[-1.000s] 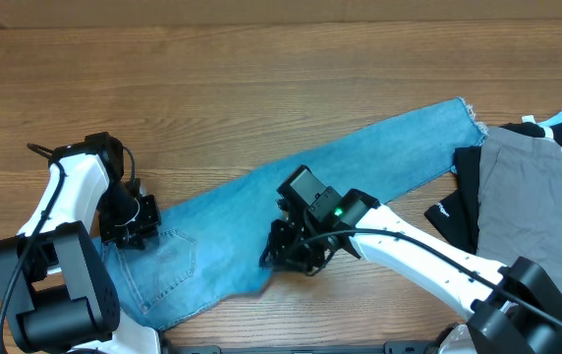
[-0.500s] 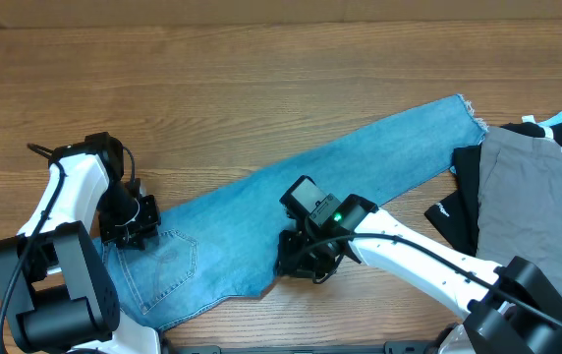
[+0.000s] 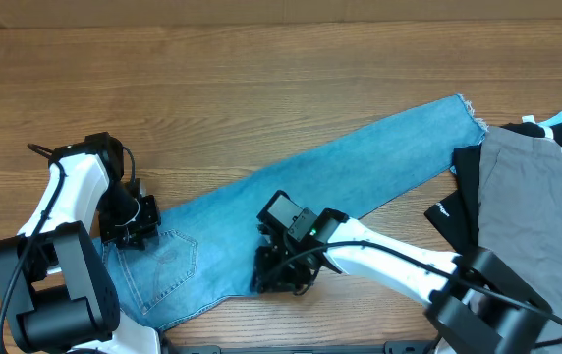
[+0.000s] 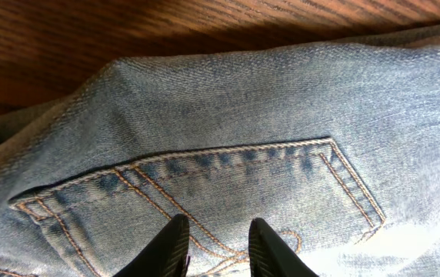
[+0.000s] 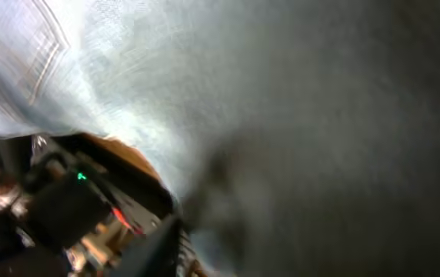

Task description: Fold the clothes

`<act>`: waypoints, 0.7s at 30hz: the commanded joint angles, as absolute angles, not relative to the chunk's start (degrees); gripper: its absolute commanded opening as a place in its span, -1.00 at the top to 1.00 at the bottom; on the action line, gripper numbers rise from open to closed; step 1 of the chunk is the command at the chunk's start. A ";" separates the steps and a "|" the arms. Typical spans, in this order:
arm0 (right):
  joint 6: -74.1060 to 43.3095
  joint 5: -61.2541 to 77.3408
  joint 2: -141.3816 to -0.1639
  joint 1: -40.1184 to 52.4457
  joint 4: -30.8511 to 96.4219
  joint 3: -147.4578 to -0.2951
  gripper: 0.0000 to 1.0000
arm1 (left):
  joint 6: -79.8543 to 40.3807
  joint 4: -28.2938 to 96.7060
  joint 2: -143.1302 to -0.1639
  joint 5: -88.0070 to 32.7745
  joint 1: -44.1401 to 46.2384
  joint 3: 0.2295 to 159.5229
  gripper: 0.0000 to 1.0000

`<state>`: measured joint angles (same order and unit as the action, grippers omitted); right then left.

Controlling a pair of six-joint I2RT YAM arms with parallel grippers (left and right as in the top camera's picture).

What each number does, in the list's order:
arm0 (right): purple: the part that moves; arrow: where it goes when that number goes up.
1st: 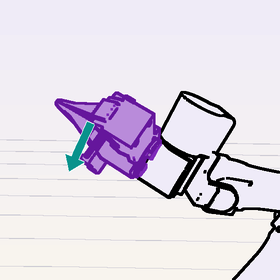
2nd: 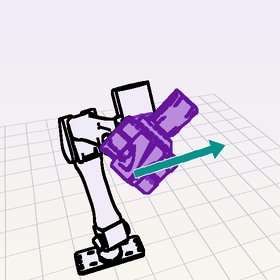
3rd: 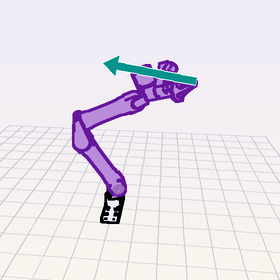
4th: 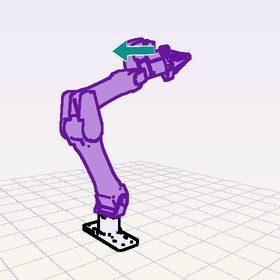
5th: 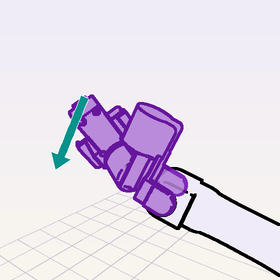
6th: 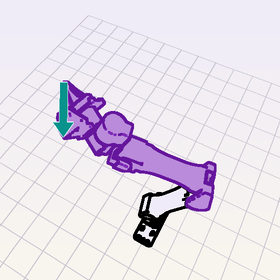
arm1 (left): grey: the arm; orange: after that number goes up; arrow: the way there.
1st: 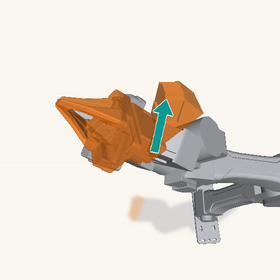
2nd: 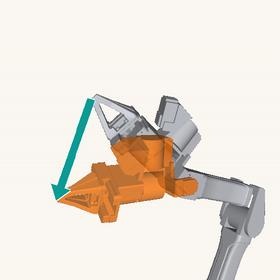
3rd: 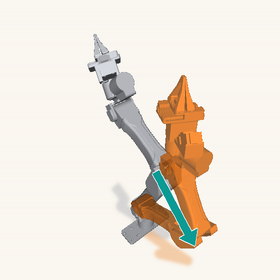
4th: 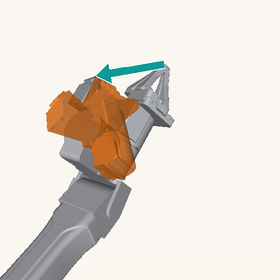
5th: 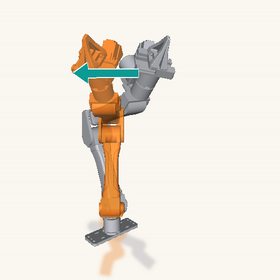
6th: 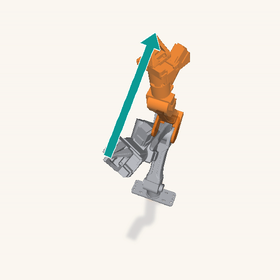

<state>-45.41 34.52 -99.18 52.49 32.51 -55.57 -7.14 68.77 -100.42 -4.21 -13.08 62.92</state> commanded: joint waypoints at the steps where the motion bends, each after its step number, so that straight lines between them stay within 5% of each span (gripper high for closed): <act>1: -43.07 40.56 -99.57 52.34 26.96 -55.46 0.41 | -7.73 68.95 -100.27 -3.90 -12.71 62.52 0.41; 3: -42.98 42.30 -99.55 52.31 23.88 -55.53 0.43 | -7.73 68.95 -100.27 -3.88 -12.71 62.52 0.41; 4: -43.46 42.35 -99.55 52.23 23.94 -55.66 0.72 | -7.73 68.95 -100.27 -3.88 -12.71 62.52 0.41; 5: -44.45 42.76 -99.55 51.96 24.71 -55.96 0.81 | -7.73 68.95 -100.27 -3.88 -12.71 62.52 0.41; 12: -44.95 41.47 -98.70 51.31 34.74 -60.27 0.85 | -7.70 68.95 -100.27 -3.86 -12.71 62.52 0.42; 16: -44.73 33.45 -98.70 50.57 45.89 -62.11 0.24 | -6.61 69.21 -100.27 -4.73 -12.71 63.44 0.43; 21: -40.40 33.01 -97.06 49.19 46.63 -62.59 0.18 | -4.23 74.56 -99.53 -8.27 -12.71 70.57 0.45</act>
